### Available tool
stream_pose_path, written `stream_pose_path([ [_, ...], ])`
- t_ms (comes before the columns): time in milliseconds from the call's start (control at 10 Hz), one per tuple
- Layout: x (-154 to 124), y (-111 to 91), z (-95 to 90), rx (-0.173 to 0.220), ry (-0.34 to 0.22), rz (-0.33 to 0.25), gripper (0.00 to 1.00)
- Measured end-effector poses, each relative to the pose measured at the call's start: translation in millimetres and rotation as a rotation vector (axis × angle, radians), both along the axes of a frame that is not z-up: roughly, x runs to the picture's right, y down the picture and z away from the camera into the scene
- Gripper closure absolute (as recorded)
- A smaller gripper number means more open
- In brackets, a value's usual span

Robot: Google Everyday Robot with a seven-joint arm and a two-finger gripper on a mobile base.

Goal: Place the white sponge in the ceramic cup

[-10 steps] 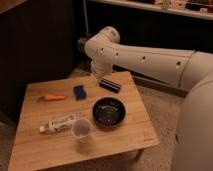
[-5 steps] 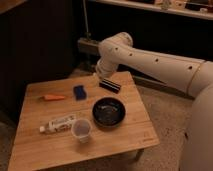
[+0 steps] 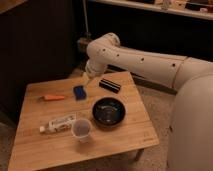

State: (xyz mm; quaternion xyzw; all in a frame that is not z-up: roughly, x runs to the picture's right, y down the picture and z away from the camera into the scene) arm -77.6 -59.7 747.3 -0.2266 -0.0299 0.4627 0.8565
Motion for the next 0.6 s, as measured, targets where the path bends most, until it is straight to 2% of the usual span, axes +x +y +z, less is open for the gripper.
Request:
stream_pose_path([
  [400,-18,6,15.8,-0.026,0.013,-0.005,0.39],
  [600,-38,16,38.7,-0.039,0.002,-0.026,0.39],
])
